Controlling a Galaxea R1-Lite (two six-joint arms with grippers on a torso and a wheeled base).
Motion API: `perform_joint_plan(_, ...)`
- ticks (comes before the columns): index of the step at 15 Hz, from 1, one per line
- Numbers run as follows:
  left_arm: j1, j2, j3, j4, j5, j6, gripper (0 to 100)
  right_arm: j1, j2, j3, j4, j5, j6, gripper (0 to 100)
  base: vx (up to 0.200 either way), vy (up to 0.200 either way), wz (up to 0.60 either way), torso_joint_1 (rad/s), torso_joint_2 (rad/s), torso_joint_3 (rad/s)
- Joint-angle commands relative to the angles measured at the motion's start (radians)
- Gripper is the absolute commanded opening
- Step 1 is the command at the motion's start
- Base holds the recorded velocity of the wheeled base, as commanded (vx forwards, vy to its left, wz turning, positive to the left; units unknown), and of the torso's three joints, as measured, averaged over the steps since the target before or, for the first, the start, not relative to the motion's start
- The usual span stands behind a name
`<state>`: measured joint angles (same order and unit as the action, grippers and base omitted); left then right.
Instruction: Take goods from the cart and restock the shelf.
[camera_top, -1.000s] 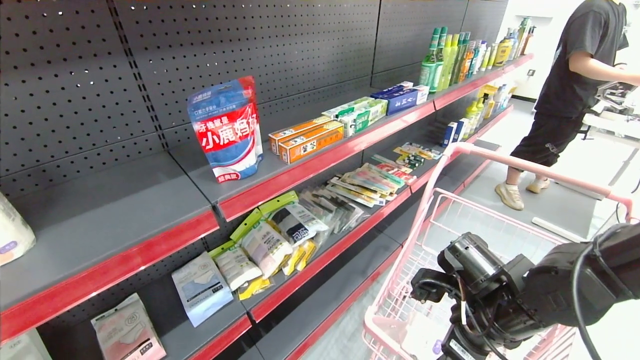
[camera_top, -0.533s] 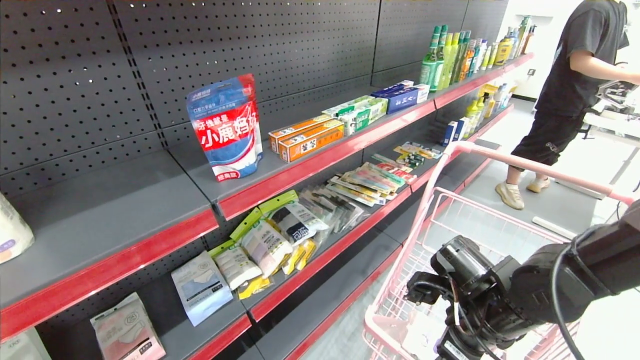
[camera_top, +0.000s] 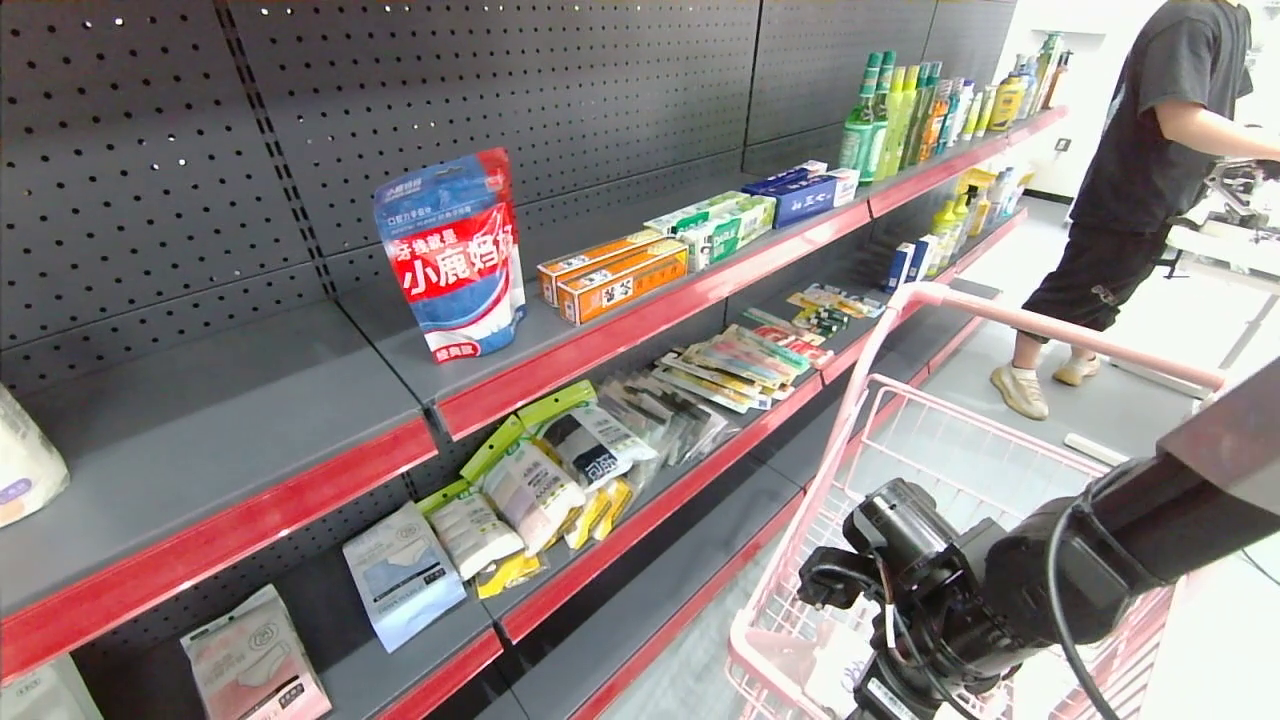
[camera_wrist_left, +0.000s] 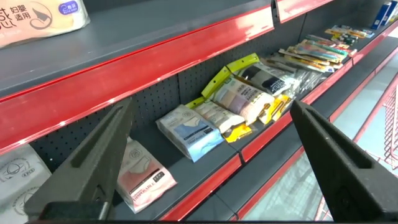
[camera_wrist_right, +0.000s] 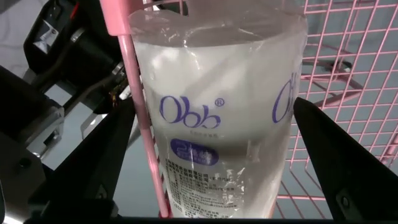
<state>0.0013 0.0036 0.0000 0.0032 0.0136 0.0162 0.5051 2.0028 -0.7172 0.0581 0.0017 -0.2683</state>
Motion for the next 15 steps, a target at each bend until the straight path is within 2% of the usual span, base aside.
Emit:
perform_joint_plan(1,0.0,-0.001,0.0,0.0,0.0,0.001,100,-0.013,0.002,-0.001,-0.001,-0.003,0.0,100,0.0,0.0,0.0,0.0,0.0,0.0)
perform_joint_plan(6,0.0,0.001,0.0,0.0,0.0,0.001,100,-0.013,-0.035,-0.014,0.008,-0.002,0.001,100,0.0,0.0,0.0,0.0,0.0,0.0)
perform_joint_plan(15,0.0,-0.001,0.0,0.0,0.0,0.001,100,-0.077,-0.004,-0.002,0.008,-0.009,-0.009,100,0.0,0.0,0.0,0.0,0.0,0.0)
